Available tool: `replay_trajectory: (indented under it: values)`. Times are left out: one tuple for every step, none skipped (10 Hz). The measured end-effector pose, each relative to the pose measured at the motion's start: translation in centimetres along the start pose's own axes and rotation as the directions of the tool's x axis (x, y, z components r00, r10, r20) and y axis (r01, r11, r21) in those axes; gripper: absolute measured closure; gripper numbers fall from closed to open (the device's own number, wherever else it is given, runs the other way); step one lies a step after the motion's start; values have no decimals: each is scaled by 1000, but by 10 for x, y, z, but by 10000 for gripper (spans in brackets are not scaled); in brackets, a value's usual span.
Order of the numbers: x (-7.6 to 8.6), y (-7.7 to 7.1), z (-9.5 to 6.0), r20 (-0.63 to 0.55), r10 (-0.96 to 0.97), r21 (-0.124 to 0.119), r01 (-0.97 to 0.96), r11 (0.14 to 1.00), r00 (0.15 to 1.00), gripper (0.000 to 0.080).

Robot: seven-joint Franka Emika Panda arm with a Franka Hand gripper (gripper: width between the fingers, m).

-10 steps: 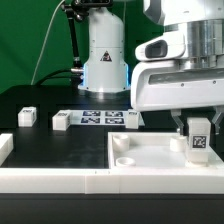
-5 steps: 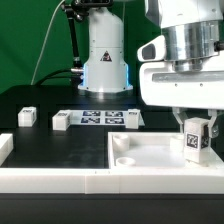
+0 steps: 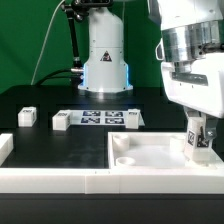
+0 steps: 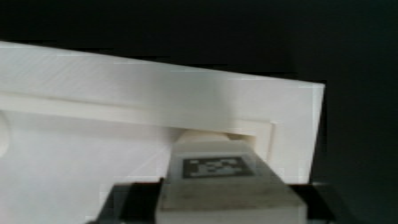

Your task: Assemble one leg

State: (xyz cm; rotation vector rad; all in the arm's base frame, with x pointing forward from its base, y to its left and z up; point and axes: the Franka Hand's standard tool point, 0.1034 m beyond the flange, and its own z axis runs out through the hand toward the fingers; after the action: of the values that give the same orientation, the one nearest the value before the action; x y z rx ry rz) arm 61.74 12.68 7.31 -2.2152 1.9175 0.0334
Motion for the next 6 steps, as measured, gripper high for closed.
replay_trajectory:
  values:
    - [-1, 0, 0, 4, 50, 1, -50, 999, 999, 503]
    - [-1, 0, 0, 4, 16, 1, -16, 1000, 1000, 503]
    - [-1, 0, 0, 5, -31, 1, 31, 1000, 1000, 503]
    - [-2, 1, 0, 9, -84, -10, 84, 996, 996, 427]
    - [-5, 0, 0, 22, -158, -29, 159, 987, 987, 290]
    - [-5, -2, 0, 22, -312, -28, 313, 949, 950, 290]
